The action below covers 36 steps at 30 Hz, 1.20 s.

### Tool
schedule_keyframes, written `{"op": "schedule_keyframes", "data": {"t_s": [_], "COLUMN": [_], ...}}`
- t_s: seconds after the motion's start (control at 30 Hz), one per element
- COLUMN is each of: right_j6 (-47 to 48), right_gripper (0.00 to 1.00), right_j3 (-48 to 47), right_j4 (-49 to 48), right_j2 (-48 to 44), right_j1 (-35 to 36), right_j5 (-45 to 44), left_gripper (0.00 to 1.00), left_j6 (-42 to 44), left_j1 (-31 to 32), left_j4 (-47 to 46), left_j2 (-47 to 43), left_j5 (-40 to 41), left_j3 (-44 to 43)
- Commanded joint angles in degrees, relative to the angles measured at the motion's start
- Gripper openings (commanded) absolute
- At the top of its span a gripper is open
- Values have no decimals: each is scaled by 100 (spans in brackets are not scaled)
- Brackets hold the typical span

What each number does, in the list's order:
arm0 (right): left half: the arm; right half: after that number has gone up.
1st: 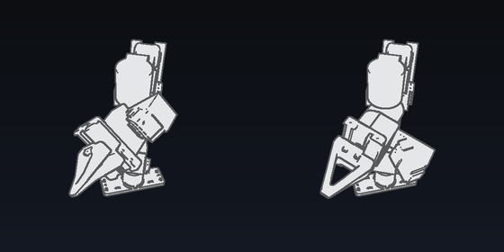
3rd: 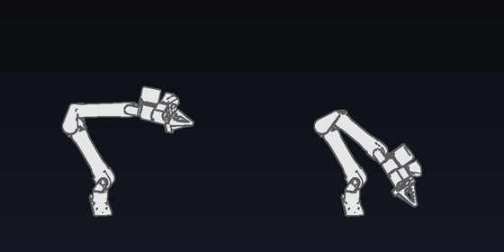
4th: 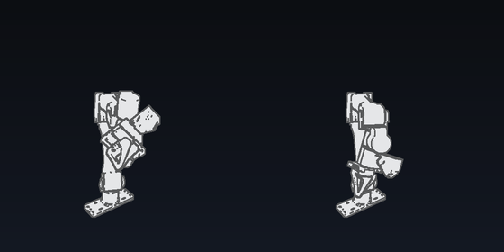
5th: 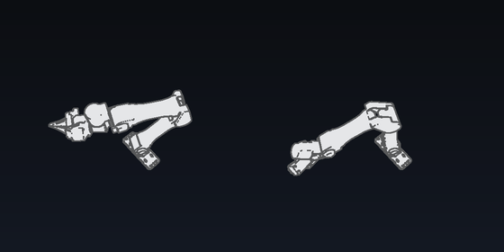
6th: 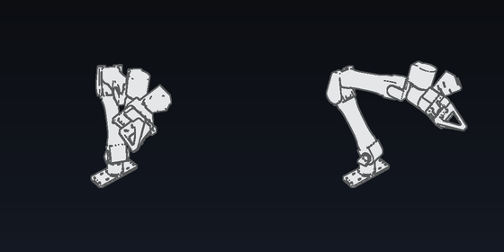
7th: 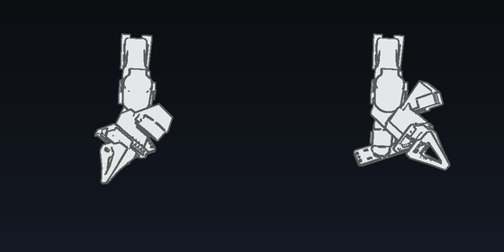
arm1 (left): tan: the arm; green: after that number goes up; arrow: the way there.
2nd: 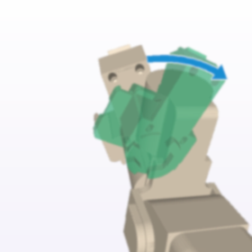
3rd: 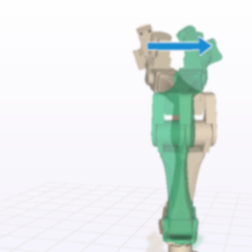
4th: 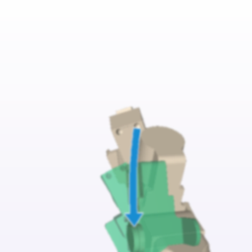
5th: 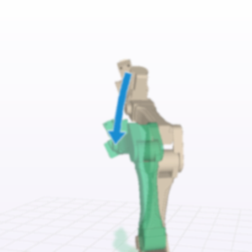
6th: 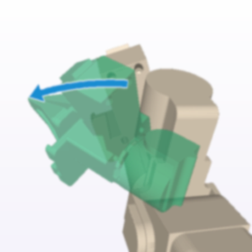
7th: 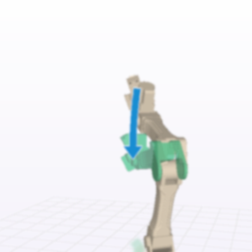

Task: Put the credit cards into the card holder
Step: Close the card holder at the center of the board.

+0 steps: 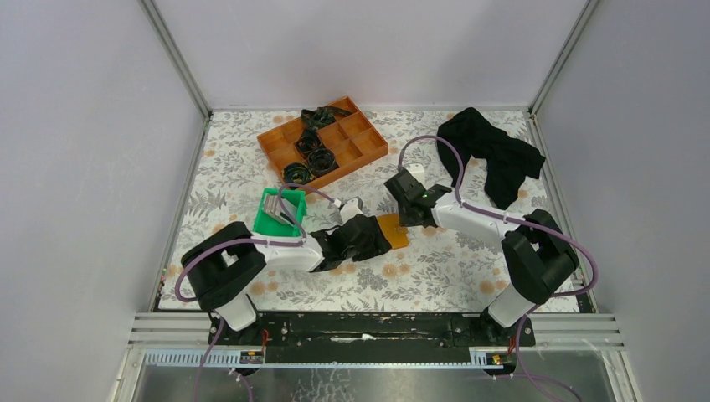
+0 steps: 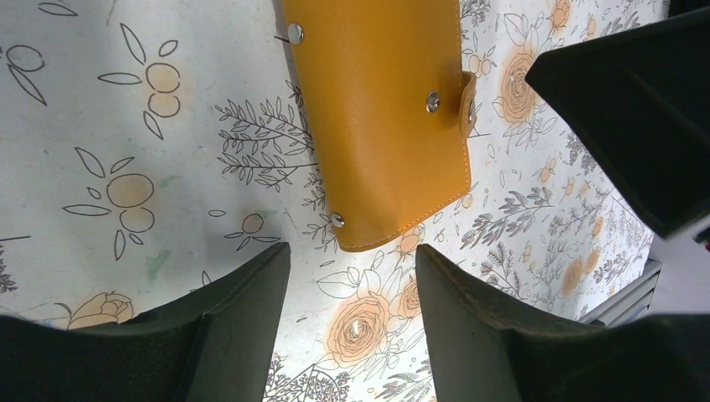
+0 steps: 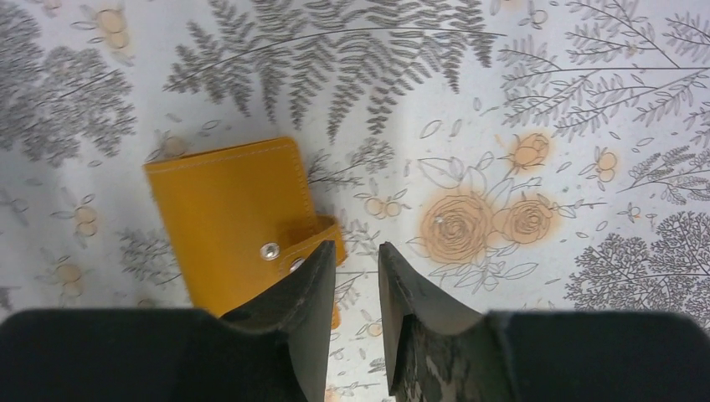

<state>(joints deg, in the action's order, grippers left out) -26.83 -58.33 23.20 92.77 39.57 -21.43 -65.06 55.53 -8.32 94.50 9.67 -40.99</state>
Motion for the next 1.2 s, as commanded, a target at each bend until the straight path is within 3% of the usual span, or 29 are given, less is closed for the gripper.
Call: {"op": "schedule_keyframes", "data": {"t_s": [0.0,0.6,1.17], "right_j6": [89,29,90], "right_gripper": [33,34,33], "right_j3": [-408,-818,-902], "right_j4": [231,560,661], "right_j2": [-91,520,816], "right_j1": [301,725,744], "right_j5": [-68,-76,-264], "left_gripper": [65,55,54], "left_j6": [109,87,171], "left_j1": [-14,-265,-390], "left_j4": [1573,1380,1245], "left_j2": [402,578,772], "left_j5": [123,50,-92], "left_j3": [440,689,635]}}
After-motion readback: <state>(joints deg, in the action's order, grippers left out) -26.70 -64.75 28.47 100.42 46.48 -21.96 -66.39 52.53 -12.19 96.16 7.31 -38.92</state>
